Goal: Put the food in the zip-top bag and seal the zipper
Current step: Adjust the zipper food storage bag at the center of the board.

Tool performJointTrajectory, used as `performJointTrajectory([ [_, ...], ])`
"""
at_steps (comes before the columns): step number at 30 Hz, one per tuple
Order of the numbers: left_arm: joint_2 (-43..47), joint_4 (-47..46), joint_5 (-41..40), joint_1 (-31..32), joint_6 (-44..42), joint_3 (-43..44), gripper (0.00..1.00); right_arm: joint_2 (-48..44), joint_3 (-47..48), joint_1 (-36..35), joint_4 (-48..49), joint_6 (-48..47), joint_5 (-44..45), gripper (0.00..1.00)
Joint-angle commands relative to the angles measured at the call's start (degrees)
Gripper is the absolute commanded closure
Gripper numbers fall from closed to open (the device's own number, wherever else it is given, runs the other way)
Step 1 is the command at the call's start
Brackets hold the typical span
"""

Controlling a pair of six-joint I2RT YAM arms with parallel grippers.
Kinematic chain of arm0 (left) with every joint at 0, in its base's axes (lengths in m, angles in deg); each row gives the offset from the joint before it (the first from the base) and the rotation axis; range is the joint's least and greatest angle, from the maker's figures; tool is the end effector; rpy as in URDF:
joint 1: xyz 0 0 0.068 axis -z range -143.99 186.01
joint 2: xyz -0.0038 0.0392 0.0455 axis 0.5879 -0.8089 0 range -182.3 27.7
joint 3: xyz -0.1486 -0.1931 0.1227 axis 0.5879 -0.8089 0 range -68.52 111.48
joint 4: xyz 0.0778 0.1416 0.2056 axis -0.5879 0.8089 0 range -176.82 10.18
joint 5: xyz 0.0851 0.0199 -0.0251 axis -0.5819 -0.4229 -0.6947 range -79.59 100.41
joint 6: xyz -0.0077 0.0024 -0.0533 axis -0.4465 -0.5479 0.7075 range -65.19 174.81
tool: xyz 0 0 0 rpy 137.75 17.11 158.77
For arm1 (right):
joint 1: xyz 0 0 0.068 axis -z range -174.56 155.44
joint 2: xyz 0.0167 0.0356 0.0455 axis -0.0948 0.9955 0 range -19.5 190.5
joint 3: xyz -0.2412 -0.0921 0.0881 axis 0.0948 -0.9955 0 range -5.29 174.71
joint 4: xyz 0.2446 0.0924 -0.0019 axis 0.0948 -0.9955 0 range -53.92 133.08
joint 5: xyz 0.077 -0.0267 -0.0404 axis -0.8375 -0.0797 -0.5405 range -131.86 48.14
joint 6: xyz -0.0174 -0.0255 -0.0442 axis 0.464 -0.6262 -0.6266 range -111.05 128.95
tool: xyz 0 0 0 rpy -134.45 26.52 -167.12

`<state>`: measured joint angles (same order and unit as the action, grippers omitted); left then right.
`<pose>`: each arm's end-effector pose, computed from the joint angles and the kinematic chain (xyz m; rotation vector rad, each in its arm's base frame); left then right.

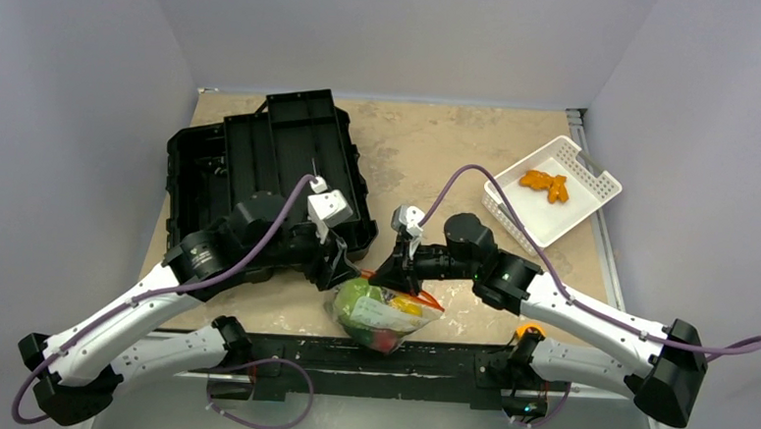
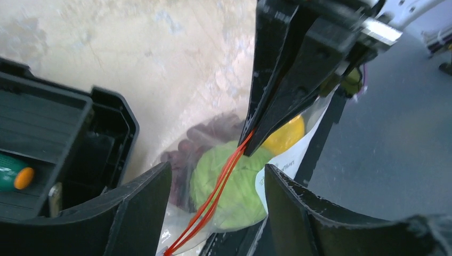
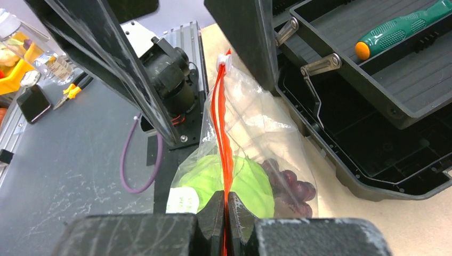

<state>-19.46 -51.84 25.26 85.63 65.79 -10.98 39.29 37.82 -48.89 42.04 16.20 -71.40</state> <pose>0.1027 -0.1348 0.3651 0.8619 1.9268 -0.9181 0.1233 0.2019 0.3007 -1.1415 1.6525 1.1968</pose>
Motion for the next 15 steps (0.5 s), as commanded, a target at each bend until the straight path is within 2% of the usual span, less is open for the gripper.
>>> performJointTrajectory([
  [1,-1.7,5.4,2.8,-0.1,-2.4,-0.4,0.38,-1.2,3.7,0.2,1.1,-1.0,0.4,1.0],
  [6,-1.8,3.9,2.5,-0.1,-2.1,-0.6,0.42,-0.3,5.2,0.2,-2.5,-2.2,2.3,1.0],
  [13,-2.9,5.0,3.0,-0.1,-1.8,-1.5,0.65,0.7,6.7,0.1,-4.9,-3.1,3.0,1.0],
  [15,-3.2,5.1,3.1,-0.1,-1.5,-1.5,0.76,0.7,7.3,0.1,-5.7,-3.1,3.5,0.94],
])
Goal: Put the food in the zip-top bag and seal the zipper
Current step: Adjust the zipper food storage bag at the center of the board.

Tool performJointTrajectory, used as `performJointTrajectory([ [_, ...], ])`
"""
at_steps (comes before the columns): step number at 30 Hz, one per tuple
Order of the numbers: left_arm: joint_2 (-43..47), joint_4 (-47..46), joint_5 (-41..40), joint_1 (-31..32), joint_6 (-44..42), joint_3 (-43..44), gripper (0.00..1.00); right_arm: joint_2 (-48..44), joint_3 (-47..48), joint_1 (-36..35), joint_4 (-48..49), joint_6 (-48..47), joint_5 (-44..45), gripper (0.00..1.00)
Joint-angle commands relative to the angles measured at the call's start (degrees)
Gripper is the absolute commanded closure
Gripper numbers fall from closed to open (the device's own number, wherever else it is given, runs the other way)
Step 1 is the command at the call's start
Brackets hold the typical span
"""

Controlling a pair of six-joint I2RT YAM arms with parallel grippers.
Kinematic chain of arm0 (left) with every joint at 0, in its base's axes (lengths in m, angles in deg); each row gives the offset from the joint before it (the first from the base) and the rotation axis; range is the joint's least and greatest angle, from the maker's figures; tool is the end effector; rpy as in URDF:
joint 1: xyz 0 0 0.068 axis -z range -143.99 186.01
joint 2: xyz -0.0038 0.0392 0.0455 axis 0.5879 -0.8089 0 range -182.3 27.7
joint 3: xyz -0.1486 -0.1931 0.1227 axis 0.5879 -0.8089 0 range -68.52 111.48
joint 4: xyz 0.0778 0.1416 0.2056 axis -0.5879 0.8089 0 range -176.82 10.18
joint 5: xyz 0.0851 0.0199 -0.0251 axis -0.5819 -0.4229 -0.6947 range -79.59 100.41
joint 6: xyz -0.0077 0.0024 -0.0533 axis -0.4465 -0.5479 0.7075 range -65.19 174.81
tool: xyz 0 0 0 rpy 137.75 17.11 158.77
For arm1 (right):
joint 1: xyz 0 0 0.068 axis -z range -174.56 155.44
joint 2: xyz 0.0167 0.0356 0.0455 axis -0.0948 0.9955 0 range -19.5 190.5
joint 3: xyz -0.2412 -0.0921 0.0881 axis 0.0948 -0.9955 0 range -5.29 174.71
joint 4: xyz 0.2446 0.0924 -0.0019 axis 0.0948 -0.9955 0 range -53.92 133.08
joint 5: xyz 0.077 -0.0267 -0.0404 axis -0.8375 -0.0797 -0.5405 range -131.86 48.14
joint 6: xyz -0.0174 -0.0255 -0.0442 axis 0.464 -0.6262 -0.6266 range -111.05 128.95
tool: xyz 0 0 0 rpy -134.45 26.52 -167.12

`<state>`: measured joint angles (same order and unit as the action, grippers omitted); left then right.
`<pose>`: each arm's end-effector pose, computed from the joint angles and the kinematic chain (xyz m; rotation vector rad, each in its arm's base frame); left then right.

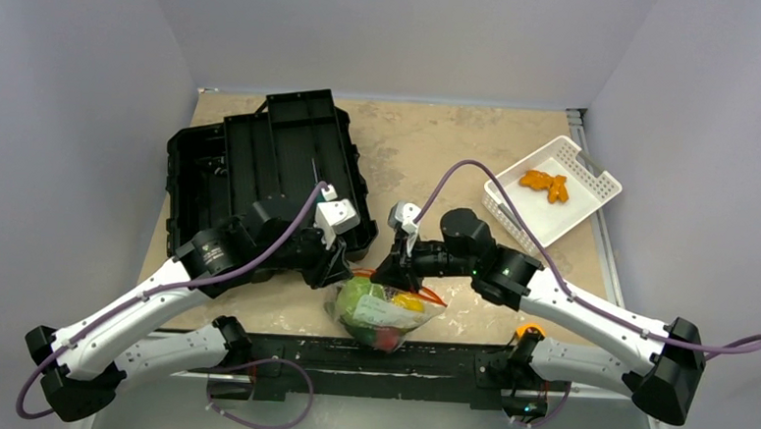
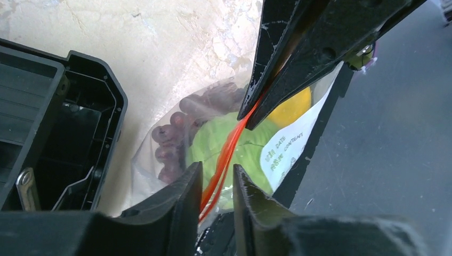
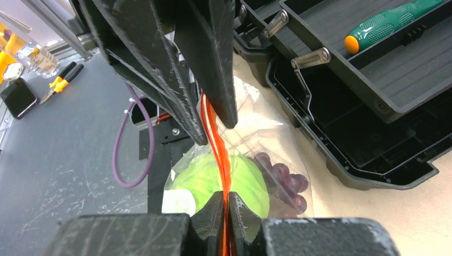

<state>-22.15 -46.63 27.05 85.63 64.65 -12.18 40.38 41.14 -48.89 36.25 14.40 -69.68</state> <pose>0.1065 -0.1409 0.3426 0.9386 2.0728 -0.8901 0.1258 0.2036 0.3067 -1.1594 1.7041 1.1412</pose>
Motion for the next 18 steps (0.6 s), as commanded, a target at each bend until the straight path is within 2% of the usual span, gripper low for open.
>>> performJointTrajectory([
  [1,-0.7,-0.1,1.0,-0.1,-0.3,-0.3,0.81,-0.3,4.5,0.1,-0.5,-1.4,2.4,0.89],
  [4,-1.1,-0.2,0.0,-0.1,-0.2,0.0,0.89,0.8,6.9,-1.3,-3.7,-2.5,5.7,0.84],
  [6,-1.4,-0.3,-0.4,-0.1,-0.3,0.4,0.98,1.5,8.3,-2.6,-5.3,-3.2,7.6,0.8],
  [7,-1.4,-0.4,-0.7,-0.1,-0.3,0.5,1.0,1.6,8.9,-3.6,-6.1,-3.6,9.3,0.75],
  [11,-1.3,-1.2,-1.4,-0.1,0.0,0.4,1.0,2.1,10.5,-8.7,-7.9,-5.1,18.3,0.61],
  [12,-1.1,-1.6,-1.7,-0.1,0.2,0.4,1.0,2.1,10.7,-9.3,-8.2,-5.1,19.6,0.54],
  [18,-1.2,-2.9,-2.8,-0.1,1.3,0.9,1.0,2.5,11.7,-12.3,-9.7,-10.9,20.0,0.21],
])
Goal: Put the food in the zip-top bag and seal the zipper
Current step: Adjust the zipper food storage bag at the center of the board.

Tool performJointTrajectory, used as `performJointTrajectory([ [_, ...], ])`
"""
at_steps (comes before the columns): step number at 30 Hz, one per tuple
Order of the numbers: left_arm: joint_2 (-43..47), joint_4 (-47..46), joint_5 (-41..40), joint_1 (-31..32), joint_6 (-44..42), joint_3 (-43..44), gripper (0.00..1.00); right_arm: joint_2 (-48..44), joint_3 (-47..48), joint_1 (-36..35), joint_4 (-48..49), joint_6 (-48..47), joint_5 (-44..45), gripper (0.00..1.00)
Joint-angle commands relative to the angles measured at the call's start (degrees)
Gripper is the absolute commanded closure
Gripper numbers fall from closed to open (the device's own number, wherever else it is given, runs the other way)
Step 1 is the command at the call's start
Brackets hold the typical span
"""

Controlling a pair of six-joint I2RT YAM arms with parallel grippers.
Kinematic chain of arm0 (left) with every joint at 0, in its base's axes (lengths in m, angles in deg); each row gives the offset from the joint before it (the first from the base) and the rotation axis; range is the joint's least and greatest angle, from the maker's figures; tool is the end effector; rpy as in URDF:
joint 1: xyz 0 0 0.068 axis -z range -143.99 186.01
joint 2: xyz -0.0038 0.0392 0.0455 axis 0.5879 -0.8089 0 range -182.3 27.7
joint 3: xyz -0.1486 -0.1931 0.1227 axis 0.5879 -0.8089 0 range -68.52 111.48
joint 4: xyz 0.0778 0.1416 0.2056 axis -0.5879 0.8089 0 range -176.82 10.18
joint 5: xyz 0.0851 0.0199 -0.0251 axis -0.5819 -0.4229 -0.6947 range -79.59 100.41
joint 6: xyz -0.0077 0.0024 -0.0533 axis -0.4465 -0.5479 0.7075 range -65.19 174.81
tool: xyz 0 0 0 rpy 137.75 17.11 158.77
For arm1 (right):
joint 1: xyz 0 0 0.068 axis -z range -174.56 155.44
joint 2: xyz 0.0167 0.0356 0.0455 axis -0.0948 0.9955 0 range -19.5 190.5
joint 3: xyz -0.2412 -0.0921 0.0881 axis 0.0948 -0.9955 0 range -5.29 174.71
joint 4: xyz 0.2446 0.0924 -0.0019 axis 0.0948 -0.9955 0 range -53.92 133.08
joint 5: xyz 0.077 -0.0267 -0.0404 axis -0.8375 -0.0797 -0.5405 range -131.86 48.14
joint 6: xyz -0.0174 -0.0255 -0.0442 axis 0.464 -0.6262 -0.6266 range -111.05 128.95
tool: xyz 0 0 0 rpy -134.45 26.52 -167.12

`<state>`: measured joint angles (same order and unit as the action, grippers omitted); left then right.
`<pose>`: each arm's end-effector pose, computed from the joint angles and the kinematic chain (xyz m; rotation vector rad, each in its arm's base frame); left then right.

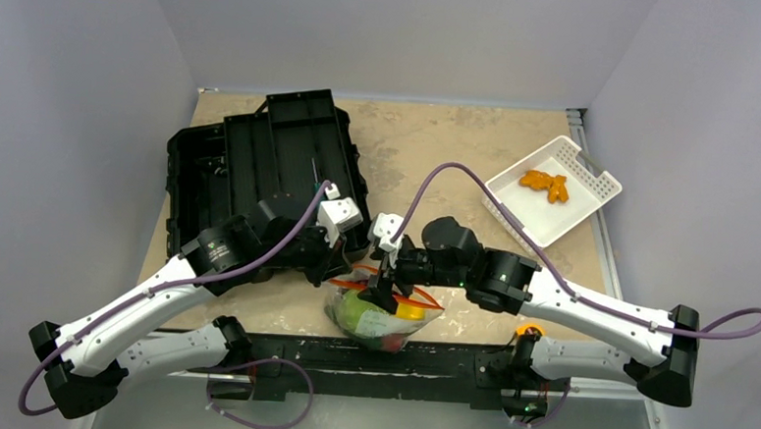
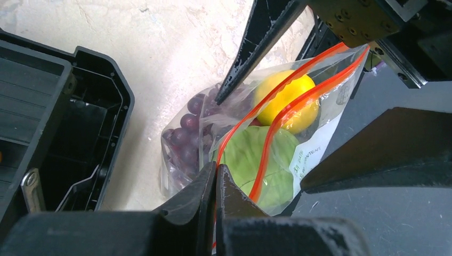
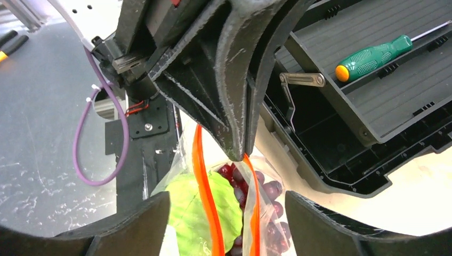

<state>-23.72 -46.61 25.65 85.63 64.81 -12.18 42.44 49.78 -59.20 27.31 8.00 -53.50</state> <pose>0.1113 -0.1453 0.3381 0.9271 2.1055 -0.8568 0.0992 0.2261 0.3349 -1.2400 1.6646 0.9075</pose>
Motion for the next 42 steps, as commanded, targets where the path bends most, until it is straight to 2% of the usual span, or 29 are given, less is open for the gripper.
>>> performJointTrajectory([
  [1,0.3,-3.1,-1.3,-0.1,1.2,1.0,1.0,1.0,3.3,-2.7,-0.8,-4.9,4.6,0.18],
  [5,0.3,-4.1,-1.3,-0.1,1.8,1.1,1.0,4.9,4.6,-5.3,0.1,-5.3,6.7,0.02],
  [11,0.0,-3.5,-2.1,-0.1,2.6,1.4,1.0,9.9,3.9,-12.7,4.5,-5.7,20.0,0.01],
  [14,0.1,-3.1,-2.3,-0.1,3.2,1.7,1.0,10.9,3.1,-14.5,6.1,-4.4,28.9,0.11],
  [17,0.7,-2.8,-2.9,-0.1,4.4,1.9,1.0,9.5,1.1,-14.4,8.5,-2.3,27.4,0.35],
  [20,2.8,-2.0,-4.3,-0.1,6.0,2.7,0.79,8.0,-1.8,-13.1,11.3,-1.5,24.4,0.65],
  [23,6.6,-1.2,-4.6,-0.2,6.9,3.7,0.52,7.3,-3.8,-10.5,12.9,0.1,18.1,0.86],
  [25,9.1,-0.2,-6.2,-0.3,7.5,4.3,0.29,6.9,-4.6,-8.9,13.9,0.6,15.3,0.98],
  [26,10.5,0.4,-7.3,-0.4,7.7,4.7,0.13,6.8,-4.8,-8.2,14.3,0.6,14.4,1.0],
  [27,11.8,0.9,-8.2,-0.5,7.8,4.8,0.07,6.5,-5.0,-7.4,14.6,1.4,13.3,1.0],
  [31,18.1,1.9,-13.7,-0.5,8.1,2.5,0.02,4.2,-5.9,-4.1,15.4,3.5,7.9,1.0],
  [34,24.2,-0.8,-21.3,-0.5,10.4,-2.9,0.0,2.8,-6.4,-1.4,17.2,5.0,2.9,1.0],
  [39,34.8,-19.3,-16.1,-0.5,14.2,-19.7,0.0,3.0,-6.9,4.2,19.7,9.6,-8.6,1.0],
  [42,38.2,-28.4,-13.4,-0.5,15.2,-26.5,0.05,2.6,-7.5,6.7,21.6,12.3,-13.4,1.0],
])
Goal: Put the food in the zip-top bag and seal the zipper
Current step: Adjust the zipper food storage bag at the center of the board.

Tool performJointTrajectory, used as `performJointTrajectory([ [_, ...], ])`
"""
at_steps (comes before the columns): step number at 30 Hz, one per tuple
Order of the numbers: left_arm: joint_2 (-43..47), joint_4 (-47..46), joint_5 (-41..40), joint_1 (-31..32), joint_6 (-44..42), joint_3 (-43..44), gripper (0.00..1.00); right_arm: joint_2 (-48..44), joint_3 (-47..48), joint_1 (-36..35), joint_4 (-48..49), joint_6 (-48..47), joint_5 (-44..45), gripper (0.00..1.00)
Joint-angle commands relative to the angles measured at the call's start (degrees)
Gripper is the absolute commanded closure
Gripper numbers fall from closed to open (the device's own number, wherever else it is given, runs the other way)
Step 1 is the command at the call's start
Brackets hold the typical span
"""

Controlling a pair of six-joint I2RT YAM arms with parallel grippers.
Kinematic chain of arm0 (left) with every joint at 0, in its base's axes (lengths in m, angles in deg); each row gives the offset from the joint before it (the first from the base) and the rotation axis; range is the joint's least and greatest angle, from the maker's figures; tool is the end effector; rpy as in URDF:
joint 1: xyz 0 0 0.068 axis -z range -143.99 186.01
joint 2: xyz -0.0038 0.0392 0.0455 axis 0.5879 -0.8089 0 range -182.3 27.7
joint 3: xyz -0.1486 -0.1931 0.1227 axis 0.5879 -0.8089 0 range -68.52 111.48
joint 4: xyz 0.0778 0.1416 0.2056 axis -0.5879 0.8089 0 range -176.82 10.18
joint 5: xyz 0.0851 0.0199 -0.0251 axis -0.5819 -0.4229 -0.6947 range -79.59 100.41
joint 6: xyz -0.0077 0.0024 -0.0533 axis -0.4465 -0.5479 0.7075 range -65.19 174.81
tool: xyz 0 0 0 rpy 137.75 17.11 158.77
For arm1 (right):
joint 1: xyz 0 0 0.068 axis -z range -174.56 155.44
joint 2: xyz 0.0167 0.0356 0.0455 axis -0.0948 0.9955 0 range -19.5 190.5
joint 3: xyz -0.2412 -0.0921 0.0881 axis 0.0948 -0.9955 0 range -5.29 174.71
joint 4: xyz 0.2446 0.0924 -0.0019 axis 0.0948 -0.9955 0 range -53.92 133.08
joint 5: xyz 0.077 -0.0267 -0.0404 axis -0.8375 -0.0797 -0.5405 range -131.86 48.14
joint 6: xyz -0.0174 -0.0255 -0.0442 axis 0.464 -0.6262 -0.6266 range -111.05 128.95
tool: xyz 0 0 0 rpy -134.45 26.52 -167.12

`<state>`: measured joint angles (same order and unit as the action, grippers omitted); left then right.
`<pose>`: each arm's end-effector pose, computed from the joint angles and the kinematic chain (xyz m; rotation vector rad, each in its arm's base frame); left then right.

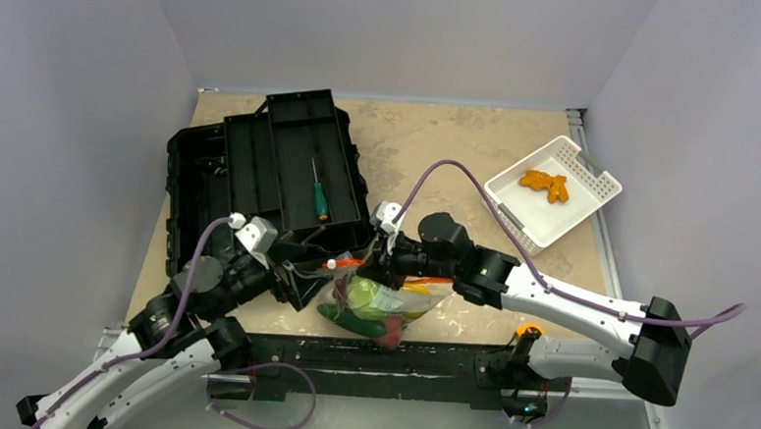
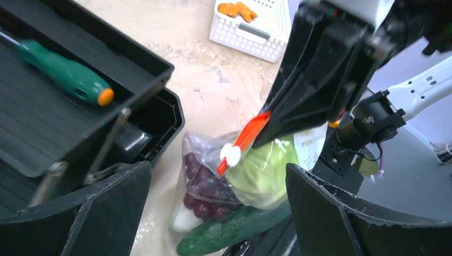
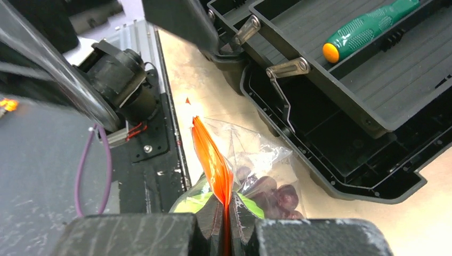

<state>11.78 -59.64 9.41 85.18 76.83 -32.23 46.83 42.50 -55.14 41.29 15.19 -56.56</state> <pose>0.0552 -0.0629 0.3145 0.4031 1.7286 -0.9046 0.1234 0.2371 0.2967 -1.0971 1.7354 1.0038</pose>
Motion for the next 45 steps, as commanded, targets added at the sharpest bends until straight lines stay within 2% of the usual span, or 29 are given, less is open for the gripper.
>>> performJointTrajectory([
  [1,3.3,-17.9,3.4,0.0,3.2,-8.0,0.07,-1.9,-0.4,3.4,8.1,6.0,-11.6,1.0],
  [5,4.2,-23.3,8.8,0.0,1.2,-12.1,0.16,-1.6,-0.7,5.1,9.4,8.5,-14.1,1.0],
  [12,0.1,-35.4,12.2,0.0,4.6,-18.3,0.13,-1.3,-1.9,6.7,13.6,12.9,-18.5,1.0],
  [14,-2.8,-35.3,13.1,0.1,4.3,-17.6,0.19,-1.3,-1.8,6.9,13.7,13.2,-18.4,1.0],
  [15,-3.8,-34.9,13.6,0.1,3.8,-17.2,0.28,-1.4,-1.8,6.9,13.7,13.3,-18.2,1.0],
  [17,-4.9,-34.1,13.9,0.1,3.5,-16.6,0.36,-1.5,-1.9,7.3,13.7,13.5,-17.6,1.0],
  [24,-2.8,-36.3,13.2,0.1,5.4,-19.6,0.35,-3.0,-3.2,7.7,16.2,15.3,-17.3,1.0],
  [29,-1.6,-37.0,12.4,0.1,5.1,-20.2,0.53,-4.1,-3.8,7.7,16.7,16.3,-17.1,1.0],
  [35,-2.1,-38.1,12.6,0.1,5.1,-20.6,0.53,-4.8,-4.0,7.8,18.4,18.3,-17.0,1.0],
  [38,-2.9,-38.4,12.1,0.1,4.7,-20.0,0.74,-5.0,-4.5,7.7,19.4,19.0,-17.2,1.0],
  [45,-1.3,-36.8,11.2,0.1,4.3,-19.5,0.95,-5.5,-4.9,7.7,17.8,17.0,-17.0,1.0],
])
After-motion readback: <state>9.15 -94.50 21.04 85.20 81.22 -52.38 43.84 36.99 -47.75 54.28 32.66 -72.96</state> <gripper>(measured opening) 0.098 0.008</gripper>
